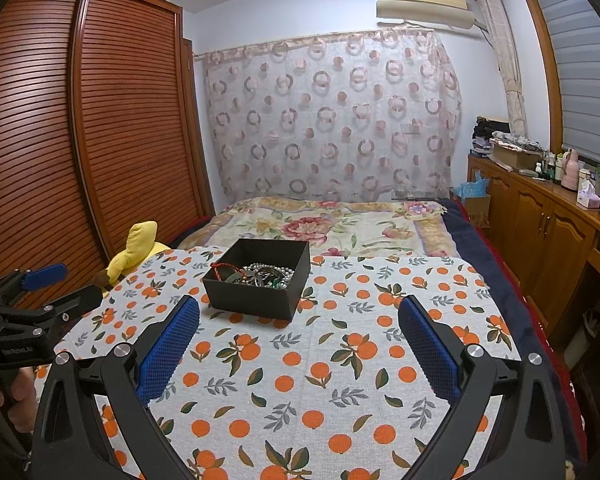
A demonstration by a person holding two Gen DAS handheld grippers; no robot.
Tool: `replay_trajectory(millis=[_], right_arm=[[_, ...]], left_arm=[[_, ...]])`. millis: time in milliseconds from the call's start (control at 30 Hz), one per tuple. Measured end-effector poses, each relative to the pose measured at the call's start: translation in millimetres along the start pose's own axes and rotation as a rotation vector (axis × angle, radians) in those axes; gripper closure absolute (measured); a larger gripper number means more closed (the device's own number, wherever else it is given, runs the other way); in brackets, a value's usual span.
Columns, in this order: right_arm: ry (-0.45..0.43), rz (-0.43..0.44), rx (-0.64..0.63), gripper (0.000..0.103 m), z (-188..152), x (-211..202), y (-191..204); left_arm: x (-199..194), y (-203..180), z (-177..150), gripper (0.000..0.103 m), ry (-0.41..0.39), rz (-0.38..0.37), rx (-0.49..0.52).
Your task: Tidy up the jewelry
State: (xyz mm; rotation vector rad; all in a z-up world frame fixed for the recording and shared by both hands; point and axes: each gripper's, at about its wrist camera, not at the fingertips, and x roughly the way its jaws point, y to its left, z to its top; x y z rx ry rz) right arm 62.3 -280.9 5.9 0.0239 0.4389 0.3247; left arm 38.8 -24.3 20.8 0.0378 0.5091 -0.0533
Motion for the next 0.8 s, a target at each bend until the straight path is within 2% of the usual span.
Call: replay_trajectory(millis=[800], right_arm=[[-0.001,0.001,0.0,0.003,-0.7,0.0,-0.5]], left_arm=[[-1.9,-1.0,1.2,0.008,-0.003,0.0,-0.002]])
